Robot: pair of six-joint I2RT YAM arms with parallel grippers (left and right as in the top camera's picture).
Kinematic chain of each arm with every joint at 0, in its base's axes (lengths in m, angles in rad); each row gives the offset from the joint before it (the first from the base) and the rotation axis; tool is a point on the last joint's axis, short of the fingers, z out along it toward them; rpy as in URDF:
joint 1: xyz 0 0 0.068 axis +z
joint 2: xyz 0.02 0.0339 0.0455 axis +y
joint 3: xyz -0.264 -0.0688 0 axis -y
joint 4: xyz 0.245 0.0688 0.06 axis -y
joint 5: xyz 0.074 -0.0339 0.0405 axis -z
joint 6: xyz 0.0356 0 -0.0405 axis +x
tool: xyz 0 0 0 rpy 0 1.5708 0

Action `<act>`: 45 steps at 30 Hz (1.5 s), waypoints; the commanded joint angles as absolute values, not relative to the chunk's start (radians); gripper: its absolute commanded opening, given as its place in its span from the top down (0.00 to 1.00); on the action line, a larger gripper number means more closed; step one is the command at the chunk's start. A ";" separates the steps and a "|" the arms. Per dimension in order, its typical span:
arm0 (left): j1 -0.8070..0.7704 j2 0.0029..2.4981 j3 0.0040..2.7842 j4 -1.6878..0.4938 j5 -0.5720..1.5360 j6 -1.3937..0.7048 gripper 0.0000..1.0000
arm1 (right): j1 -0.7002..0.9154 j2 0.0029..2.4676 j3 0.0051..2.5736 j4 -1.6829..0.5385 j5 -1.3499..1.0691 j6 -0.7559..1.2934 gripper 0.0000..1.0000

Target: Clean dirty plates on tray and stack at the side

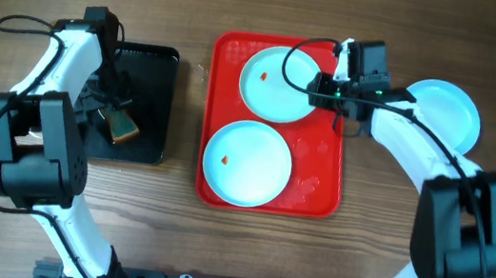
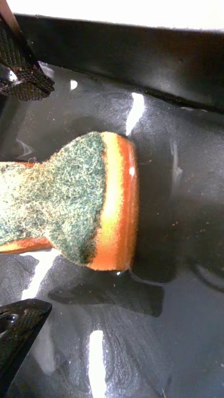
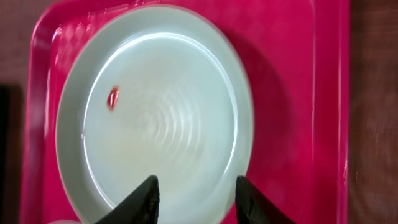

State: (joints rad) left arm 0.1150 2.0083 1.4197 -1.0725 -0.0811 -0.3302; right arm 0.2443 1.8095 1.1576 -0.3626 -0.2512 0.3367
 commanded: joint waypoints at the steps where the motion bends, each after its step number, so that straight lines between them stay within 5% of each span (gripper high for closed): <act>1: 0.114 1.991 1.417 -1.072 -0.087 -0.321 0.00 | 0.249 1.686 1.174 -0.537 -0.384 0.314 0.64; 6: 0.114 1.991 1.417 -1.072 -0.087 -0.321 0.00 | 0.299 1.685 1.141 -0.836 -0.393 0.259 0.59; 13: 0.114 1.991 1.417 -1.072 -0.087 -0.321 0.00 | 0.456 1.687 0.959 -0.710 -0.275 0.326 0.57; 20: 0.114 1.991 1.417 -1.072 -0.088 -0.321 0.00 | 0.479 1.689 0.891 -0.582 -0.078 0.476 0.86; 25: 0.114 1.991 1.417 -1.072 -0.087 -0.321 0.00 | 0.479 1.689 0.892 -0.607 -0.007 0.588 0.96; 29: 0.114 1.991 1.417 -1.072 -0.087 -0.321 0.00 | 0.479 1.688 0.892 -0.605 -0.027 0.570 0.82; 38: 0.114 1.991 1.417 -1.072 -0.087 -0.321 0.00 | 0.477 1.688 0.892 -0.601 -0.033 0.588 0.72; 45: 0.114 1.991 1.417 -0.736 -0.086 -0.322 0.00 | 0.477 1.688 0.892 -0.603 -0.045 0.585 0.69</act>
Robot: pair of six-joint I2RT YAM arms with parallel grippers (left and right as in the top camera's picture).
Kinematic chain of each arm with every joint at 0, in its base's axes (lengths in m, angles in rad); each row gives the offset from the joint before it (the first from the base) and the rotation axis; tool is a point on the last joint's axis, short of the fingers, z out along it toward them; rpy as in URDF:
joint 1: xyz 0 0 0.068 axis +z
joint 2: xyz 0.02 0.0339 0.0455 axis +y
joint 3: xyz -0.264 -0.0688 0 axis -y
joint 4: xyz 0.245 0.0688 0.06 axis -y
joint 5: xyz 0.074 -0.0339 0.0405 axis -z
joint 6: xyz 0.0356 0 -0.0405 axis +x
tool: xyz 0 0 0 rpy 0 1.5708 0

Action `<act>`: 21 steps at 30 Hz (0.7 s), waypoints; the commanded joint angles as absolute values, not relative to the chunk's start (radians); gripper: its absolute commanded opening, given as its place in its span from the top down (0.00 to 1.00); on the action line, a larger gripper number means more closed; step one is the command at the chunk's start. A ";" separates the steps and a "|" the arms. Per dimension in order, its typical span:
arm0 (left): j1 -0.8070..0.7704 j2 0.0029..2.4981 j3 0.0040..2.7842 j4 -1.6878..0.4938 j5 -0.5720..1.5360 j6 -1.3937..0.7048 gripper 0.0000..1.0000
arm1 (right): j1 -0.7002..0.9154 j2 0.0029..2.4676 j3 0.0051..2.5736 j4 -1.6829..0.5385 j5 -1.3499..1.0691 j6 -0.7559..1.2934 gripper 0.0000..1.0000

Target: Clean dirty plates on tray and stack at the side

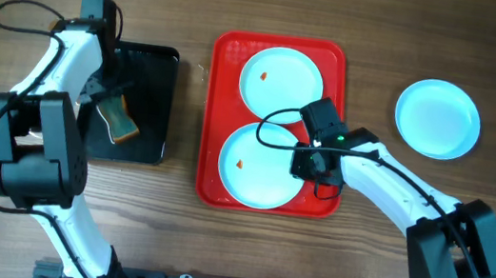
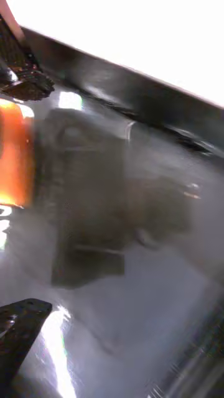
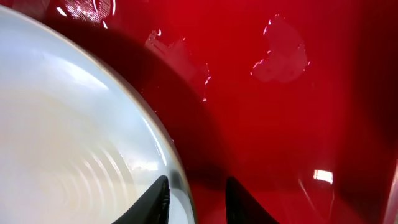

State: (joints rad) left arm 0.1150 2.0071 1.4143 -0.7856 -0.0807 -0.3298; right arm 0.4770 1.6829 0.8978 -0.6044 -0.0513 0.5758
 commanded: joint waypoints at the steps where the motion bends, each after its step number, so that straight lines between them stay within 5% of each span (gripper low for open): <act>1: 0.114 1.991 1.417 -0.708 -0.086 -0.322 0.00 | 0.477 1.688 0.892 -0.604 -0.047 0.585 0.69; 10: 0.114 1.990 1.417 -0.876 0.430 -0.355 0.00 | 0.477 1.688 0.892 -0.603 -0.049 0.583 0.68; 15: 0.130 1.977 1.417 -1.065 0.432 -0.355 0.03 | 0.477 1.688 0.892 -0.604 -0.052 0.576 0.68; 21: 0.115 1.731 1.417 -1.098 0.125 -0.348 0.07 | 0.477 1.688 0.892 -0.604 -0.052 0.576 0.67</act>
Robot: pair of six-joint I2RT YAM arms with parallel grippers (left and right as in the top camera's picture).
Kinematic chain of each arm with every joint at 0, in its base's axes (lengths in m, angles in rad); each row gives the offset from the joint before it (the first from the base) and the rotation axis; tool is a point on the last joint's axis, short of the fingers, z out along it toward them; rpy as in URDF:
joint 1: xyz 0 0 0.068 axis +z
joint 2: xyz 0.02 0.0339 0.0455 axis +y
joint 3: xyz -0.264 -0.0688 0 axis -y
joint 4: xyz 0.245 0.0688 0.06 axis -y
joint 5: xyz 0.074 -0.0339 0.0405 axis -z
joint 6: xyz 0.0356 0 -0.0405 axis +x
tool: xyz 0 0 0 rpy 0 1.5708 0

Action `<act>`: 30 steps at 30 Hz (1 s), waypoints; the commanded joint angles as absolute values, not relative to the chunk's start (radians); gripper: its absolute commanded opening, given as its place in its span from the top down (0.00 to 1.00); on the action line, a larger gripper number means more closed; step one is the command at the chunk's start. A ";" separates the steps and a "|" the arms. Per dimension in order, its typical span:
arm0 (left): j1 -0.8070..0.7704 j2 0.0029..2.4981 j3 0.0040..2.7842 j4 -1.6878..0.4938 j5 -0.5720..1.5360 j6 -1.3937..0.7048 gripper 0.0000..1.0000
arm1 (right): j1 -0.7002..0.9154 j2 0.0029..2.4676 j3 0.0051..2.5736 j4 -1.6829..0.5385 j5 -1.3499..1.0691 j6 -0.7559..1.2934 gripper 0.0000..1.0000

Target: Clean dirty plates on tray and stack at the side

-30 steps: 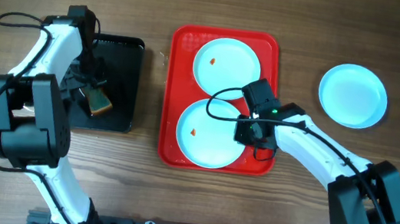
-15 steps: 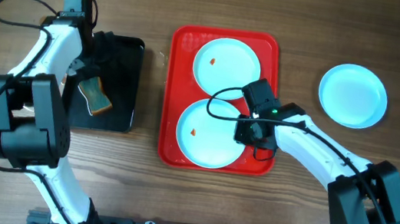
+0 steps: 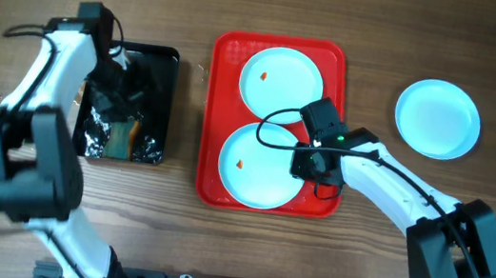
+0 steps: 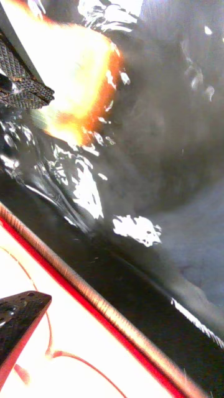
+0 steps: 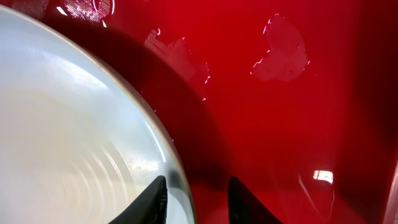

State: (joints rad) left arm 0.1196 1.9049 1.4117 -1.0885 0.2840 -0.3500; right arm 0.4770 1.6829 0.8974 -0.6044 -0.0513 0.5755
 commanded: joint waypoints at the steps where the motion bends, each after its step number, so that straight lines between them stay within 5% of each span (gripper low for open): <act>1: 0.111 1.687 1.417 -1.110 0.087 -0.344 0.07 | 0.477 1.688 0.892 -0.604 -0.052 0.576 0.67; 6: 0.091 1.655 1.392 -1.198 -0.014 -0.344 0.12 | 0.477 1.688 0.892 -0.603 -0.052 0.577 0.67; 9: 0.097 1.664 1.254 -1.165 -0.120 -0.344 0.38 | 0.477 1.688 0.892 -0.604 -0.052 0.576 0.67; 15: 0.104 1.665 0.963 -0.796 -0.056 -0.204 0.32 | 0.477 1.688 0.892 -0.603 -0.052 0.576 0.65; 17: 0.102 1.665 0.906 -0.705 -0.057 -0.204 0.47 | 0.477 1.688 0.892 -0.603 -0.052 0.576 0.65; 19: 0.102 1.666 0.840 -0.601 -0.057 -0.205 0.94 | 0.477 1.688 0.892 -0.603 -0.052 0.576 0.62; 28: 0.100 1.614 0.929 -0.613 0.021 -0.213 0.96 | 0.477 1.688 0.892 -0.602 -0.052 0.577 0.62; 30: 0.100 1.596 0.964 -0.609 0.033 -0.212 0.87 | 0.477 1.688 0.892 -0.602 -0.052 0.577 0.61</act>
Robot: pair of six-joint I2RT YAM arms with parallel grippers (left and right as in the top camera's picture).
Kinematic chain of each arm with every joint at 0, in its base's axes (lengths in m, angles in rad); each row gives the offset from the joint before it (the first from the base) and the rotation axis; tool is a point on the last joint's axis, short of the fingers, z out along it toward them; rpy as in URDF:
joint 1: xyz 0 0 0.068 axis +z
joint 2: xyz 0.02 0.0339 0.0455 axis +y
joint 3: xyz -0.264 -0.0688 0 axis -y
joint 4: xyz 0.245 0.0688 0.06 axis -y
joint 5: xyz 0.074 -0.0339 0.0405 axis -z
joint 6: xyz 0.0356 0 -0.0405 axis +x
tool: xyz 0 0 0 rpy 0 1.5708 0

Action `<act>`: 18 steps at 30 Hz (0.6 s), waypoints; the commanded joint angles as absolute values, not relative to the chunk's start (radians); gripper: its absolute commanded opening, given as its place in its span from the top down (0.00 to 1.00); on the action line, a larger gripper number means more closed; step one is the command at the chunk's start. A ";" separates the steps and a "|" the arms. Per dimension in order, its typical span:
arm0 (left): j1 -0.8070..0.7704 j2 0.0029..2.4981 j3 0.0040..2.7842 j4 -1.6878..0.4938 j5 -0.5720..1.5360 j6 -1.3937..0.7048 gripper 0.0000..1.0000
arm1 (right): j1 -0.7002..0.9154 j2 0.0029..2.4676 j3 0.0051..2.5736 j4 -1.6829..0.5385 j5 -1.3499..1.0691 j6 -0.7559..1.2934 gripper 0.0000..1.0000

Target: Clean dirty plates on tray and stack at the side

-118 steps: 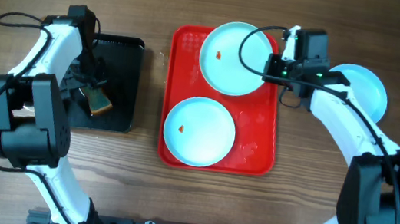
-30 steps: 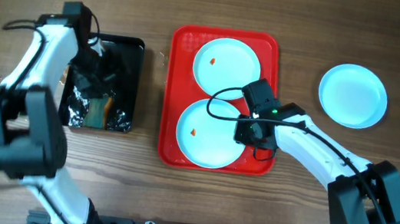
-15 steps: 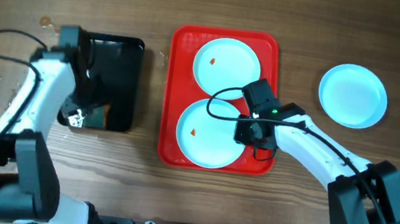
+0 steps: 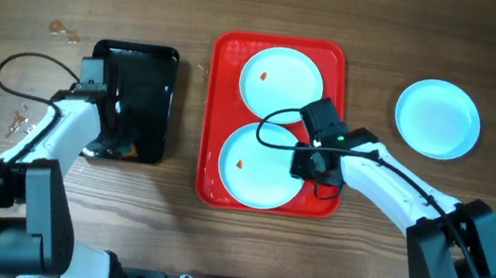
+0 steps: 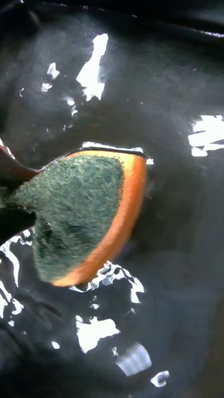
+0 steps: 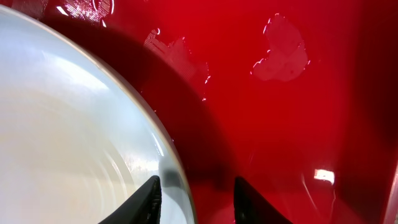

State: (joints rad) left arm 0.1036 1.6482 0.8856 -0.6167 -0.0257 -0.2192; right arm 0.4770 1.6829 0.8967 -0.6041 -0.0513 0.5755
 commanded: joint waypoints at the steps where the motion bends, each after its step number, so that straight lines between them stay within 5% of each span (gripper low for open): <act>1: 0.100 1.592 0.966 -0.604 0.033 -0.212 0.82 | 0.477 1.688 0.892 -0.602 -0.052 0.577 0.61; 7: 0.100 1.612 0.959 -0.619 0.033 -0.186 0.45 | 0.477 1.688 0.892 -0.599 -0.052 0.576 0.62; 12: 0.100 1.620 0.896 -0.598 -0.033 -0.186 0.57 | 0.477 1.688 0.892 -0.599 -0.052 0.576 0.61; 17: 0.100 1.624 0.826 -0.456 -0.016 -0.186 0.96 | 0.477 1.688 0.892 -0.599 -0.052 0.576 0.62; 18: 0.100 1.624 0.826 -0.447 -0.006 -0.186 0.96 | 0.477 1.688 0.892 -0.599 -0.052 0.576 0.62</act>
